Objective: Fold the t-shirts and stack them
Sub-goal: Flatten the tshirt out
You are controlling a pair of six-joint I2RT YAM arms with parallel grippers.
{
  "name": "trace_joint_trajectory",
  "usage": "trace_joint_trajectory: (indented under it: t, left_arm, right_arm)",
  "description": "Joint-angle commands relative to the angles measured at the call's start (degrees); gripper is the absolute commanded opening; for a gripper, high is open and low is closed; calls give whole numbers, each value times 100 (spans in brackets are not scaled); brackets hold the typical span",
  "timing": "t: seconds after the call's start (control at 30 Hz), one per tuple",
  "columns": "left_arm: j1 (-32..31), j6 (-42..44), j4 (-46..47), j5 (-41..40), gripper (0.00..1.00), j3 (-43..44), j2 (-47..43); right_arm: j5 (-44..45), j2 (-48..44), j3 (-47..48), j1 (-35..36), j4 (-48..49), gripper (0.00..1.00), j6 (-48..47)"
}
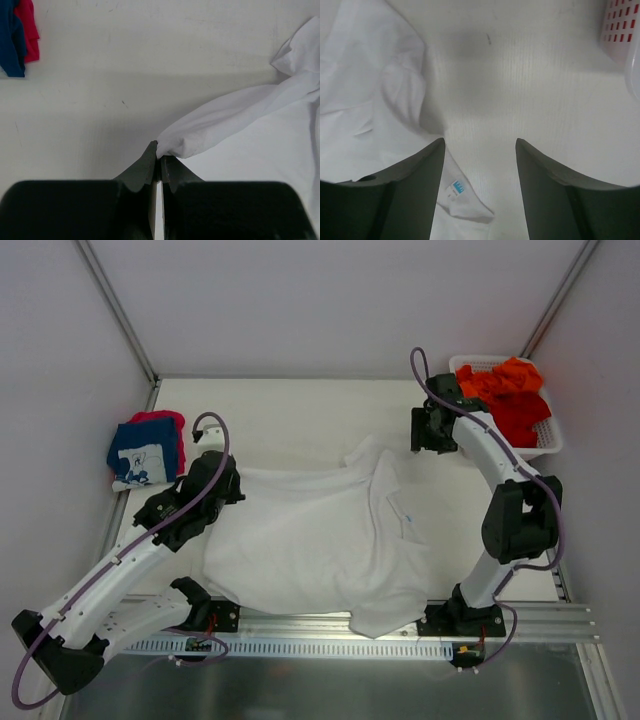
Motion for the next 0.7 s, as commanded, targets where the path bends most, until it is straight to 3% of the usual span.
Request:
trace_joint_trajectory:
  t: [0.0,0.17,0.37,0.67]
  left_arm:
    - [43,-28,207,-10,0,10,-93]
    - [43,-46,198,34,0,-105,-199]
    - [43,-28,189,86,0,-114,-278]
    - [43,-11,189,157,0,-184,-427]
  right_arm:
    - [-498,-469,-120,211,214,62,107]
    - [-1225,40,168,238,363,62,161]
    - [-1464,1077,766,256,425,62,240]
    - [-1526,2642,2726,344,-76,62,152]
